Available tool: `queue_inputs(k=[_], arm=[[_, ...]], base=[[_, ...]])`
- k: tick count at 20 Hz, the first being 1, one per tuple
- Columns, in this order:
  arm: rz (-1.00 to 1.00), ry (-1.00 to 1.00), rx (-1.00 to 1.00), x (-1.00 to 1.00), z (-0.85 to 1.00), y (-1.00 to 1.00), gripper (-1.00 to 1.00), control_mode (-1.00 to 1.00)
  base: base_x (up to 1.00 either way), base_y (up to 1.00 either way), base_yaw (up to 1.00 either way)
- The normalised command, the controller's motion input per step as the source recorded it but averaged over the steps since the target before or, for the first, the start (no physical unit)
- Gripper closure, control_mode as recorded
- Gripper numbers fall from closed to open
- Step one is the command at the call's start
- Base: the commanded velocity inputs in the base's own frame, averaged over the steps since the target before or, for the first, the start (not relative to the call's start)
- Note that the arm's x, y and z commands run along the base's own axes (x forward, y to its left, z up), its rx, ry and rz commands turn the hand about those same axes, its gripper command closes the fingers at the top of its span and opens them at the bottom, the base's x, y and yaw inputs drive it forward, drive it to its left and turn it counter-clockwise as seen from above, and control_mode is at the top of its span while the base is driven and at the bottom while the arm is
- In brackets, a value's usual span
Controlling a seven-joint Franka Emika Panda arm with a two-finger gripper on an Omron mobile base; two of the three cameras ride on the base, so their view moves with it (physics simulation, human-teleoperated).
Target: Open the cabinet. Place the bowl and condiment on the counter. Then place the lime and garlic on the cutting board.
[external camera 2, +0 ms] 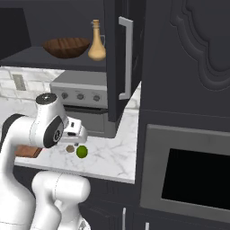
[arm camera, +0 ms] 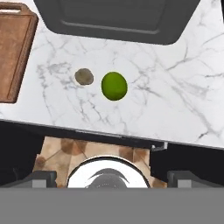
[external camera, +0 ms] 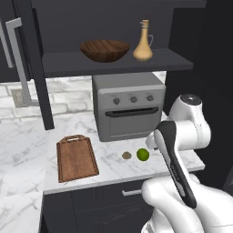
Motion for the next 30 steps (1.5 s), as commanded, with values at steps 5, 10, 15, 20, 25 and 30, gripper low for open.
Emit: queue_inputs(k=[5,10,15,20,25,30], arm=[[-0.02,0.10,0.00,0.40,-0.56,0.00,-1.00,-1.00],[0.00,0.09,0.00,0.30,-0.59,0.00,-1.00,-1.00],[0.00,0.03,0.00,0.43,-0.39,0.00,-1.00,-1.00],[0.00,0.00,0.00,0.43,-0.19,0.00,-1.00,-1.00],[0.00,0.00,0.00,0.35,-0.28,0.00,-1.00,-1.00],[0.00,0.00,0.00,0.24,-0.30,0.05,-1.00,-1.00]], base=[[0.00,0.00,0.00],[0.00,0.00,0.00],[0.00,0.00,0.00],[0.00,0.00,0.00],[0.00,0.00,0.00],[0.00,0.00,0.00]])
